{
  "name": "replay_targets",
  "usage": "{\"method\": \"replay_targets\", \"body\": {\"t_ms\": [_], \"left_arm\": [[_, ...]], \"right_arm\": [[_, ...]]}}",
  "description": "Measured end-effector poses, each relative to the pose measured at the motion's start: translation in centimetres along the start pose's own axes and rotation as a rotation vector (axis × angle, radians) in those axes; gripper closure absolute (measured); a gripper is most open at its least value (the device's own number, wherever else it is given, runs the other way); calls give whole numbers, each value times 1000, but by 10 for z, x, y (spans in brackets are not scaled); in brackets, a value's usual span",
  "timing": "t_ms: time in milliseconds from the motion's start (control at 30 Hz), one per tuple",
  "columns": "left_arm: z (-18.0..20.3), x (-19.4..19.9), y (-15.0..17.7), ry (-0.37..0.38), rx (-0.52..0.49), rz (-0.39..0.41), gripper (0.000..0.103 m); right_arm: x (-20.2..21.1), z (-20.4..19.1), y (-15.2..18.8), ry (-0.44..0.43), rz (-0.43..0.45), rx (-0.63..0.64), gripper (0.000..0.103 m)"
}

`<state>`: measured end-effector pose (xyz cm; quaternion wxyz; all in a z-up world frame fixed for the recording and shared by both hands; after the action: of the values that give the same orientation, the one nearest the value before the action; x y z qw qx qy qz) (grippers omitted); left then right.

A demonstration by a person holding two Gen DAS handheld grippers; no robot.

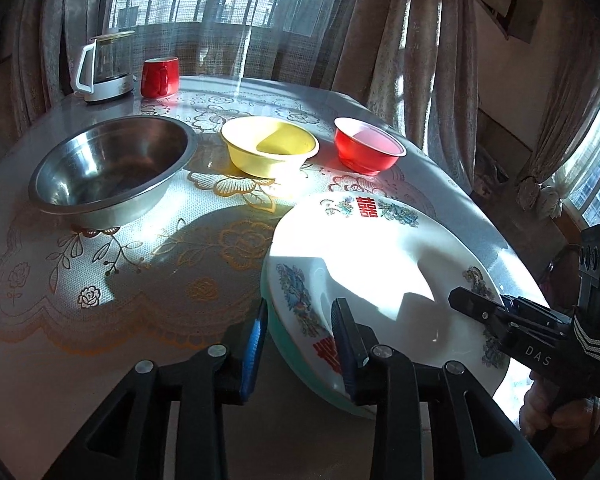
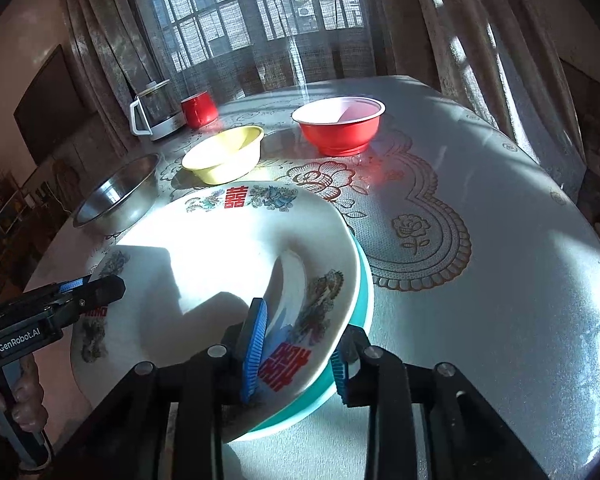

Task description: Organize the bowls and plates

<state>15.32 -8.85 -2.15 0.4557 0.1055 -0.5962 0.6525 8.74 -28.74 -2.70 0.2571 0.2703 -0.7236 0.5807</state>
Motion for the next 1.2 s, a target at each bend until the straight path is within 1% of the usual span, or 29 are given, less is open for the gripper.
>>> {"method": "replay_targets", "body": {"t_ms": [67,167,300,400,500,667,800,867,967,1000,1067,1133,1200], "left_arm": [[-5,4,0,-3,16,7,64],[-12,10,1,-14,34,12,62],[-29,21,6,2,89,25,54],[-38,30,7,-14,111,34,54],[-46,40,8,-3,132,52,54],[-66,51,12,-55,135,58,50],[-82,57,18,-45,168,55,50],[-88,61,19,-65,173,60,50],[-100,66,20,-97,177,64,50],[-104,68,20,-109,181,64,50],[-112,72,18,-137,186,63,50],[-120,75,14,-167,193,65,49],[-129,78,9,-158,207,64,49]], "right_arm": [[1,-1,0,9,-1,-1,73],[4,0,0,19,-3,-10,73],[11,2,-1,15,4,-34,71],[14,3,-1,20,10,-39,71],[16,3,-1,31,14,-47,71],[21,4,-6,60,27,-64,70],[23,4,-10,71,36,-59,68],[24,3,-12,74,40,-58,68],[28,2,-15,109,45,-53,68],[30,0,-18,109,54,-45,67],[34,-4,-24,94,66,-32,67],[37,-13,-31,36,70,-27,67],[38,-24,-40,-31,71,-27,67]]}}
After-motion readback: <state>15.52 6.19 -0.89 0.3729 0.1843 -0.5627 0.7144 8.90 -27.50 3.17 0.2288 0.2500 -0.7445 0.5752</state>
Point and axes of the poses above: each gripper's, at about its wrist camera, not at the fingertips, and x roughly against the way its jaws point, z to its right, y to its underside, the point moved 2 cm from there along -x, roughly the way its jaws point, and after that the axes turned 2 degrees about z, right-handed, at the moved point
